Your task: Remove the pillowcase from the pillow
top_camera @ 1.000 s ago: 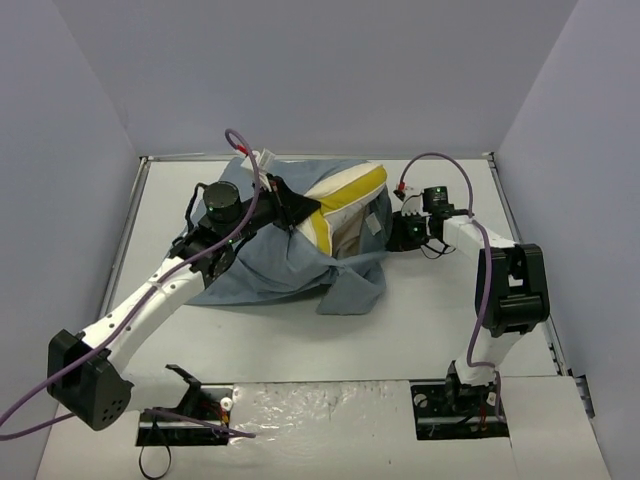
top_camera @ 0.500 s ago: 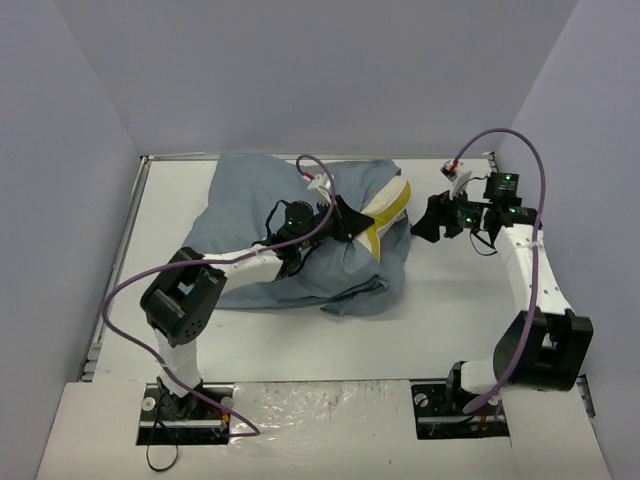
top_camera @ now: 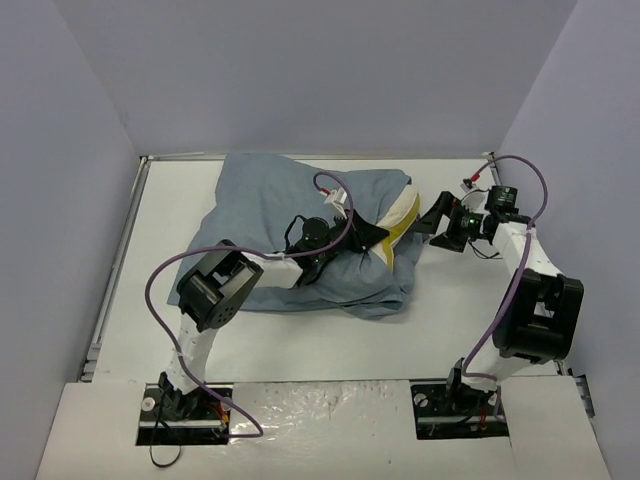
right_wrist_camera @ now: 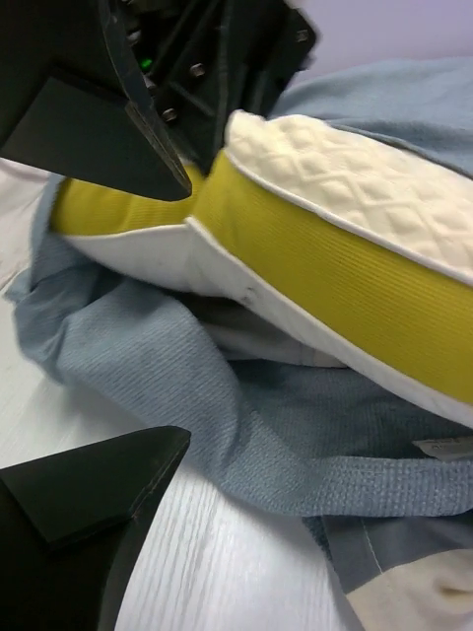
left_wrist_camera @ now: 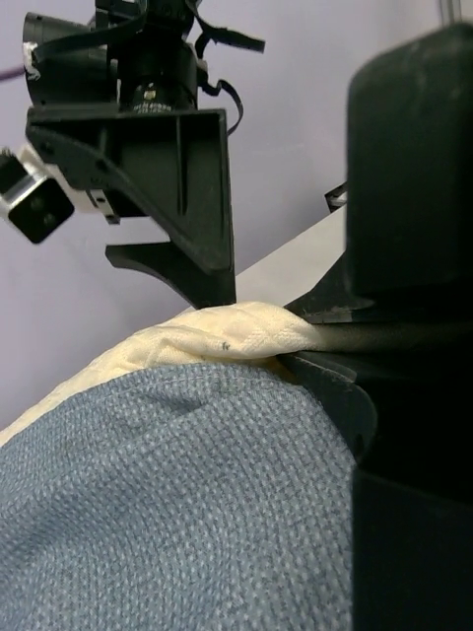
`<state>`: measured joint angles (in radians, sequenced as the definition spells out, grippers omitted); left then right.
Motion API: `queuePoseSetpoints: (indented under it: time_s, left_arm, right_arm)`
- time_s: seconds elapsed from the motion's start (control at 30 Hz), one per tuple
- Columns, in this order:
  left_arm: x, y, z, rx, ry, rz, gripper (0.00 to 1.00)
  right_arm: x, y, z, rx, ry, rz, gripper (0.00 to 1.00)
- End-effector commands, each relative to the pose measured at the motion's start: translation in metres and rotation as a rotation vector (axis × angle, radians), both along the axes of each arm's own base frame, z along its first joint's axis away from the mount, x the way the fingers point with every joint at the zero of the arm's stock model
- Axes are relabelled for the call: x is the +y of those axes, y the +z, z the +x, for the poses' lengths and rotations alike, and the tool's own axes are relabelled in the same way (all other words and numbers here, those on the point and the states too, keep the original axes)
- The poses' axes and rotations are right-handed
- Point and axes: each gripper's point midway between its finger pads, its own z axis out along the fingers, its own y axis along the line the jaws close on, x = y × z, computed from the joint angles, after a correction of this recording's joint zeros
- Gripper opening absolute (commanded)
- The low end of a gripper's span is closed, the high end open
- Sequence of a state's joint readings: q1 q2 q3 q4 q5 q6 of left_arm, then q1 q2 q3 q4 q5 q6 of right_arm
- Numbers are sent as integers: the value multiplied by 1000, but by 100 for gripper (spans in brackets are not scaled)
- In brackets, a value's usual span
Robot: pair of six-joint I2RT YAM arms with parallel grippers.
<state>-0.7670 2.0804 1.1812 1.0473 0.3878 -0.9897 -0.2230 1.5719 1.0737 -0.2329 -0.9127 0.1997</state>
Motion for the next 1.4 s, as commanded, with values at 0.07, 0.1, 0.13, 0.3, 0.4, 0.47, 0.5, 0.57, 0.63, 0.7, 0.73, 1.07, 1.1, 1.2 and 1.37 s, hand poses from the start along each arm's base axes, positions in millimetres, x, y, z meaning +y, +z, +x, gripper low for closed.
queuePoseSetpoints:
  time_s: [0.07,0.1,0.13,0.3,0.4,0.47,0.5,0.57,0.63,0.7,0.73,1.07,1.1,1.2,1.37]
  left_arm:
    - [-7,74,-33,-200,-80,-115,2]
    - [-9,74,-35,-214,-83,-100,2]
    - [-11,70,-37,-207,-87,-80,2]
    - [-20,68,-44,-214,-115,-67,2]
    - [-21,73,-43,-226,-113,-69,2]
    - [-22,72,-41,-222,-108,-54,2]
    - [-22,73,-38,-227,-96,-48,2]
    - [-20,72,-30,-219,-77,-41,2]
    - [-17,73,-20,-208,-41,-43,2]
    - [-16,74,-13,-199,-21,-50,2]
    - [-16,79,-9,-204,-15,-61,2]
    - [-28,94,-12,-227,-58,-83,2]
    - [-30,95,-13,-229,-67,-84,2]
    - [-39,99,-22,-238,-104,-100,2]
    - [-49,114,-27,-266,-117,-116,2]
  right_arm:
    - [20,21,33,-57,-100,138,95]
    - [25,23,39,-59,-102,170,95]
    - [29,23,40,-58,-102,186,95]
    - [41,13,49,-37,-120,224,95]
    - [38,-4,49,14,-133,207,89]
    - [35,-5,47,28,-130,201,88]
    - [32,-3,45,26,-130,194,88]
    - [32,-3,39,29,-115,174,89]
    - [31,-1,34,20,-110,160,89]
    - [31,1,31,14,-111,159,89]
    - [30,1,30,14,-112,161,89]
    - [41,-11,30,58,-95,170,83]
    - [44,-15,31,77,-90,179,83]
    - [55,-20,37,102,-63,189,82]
    - [60,-33,38,140,-51,197,62]
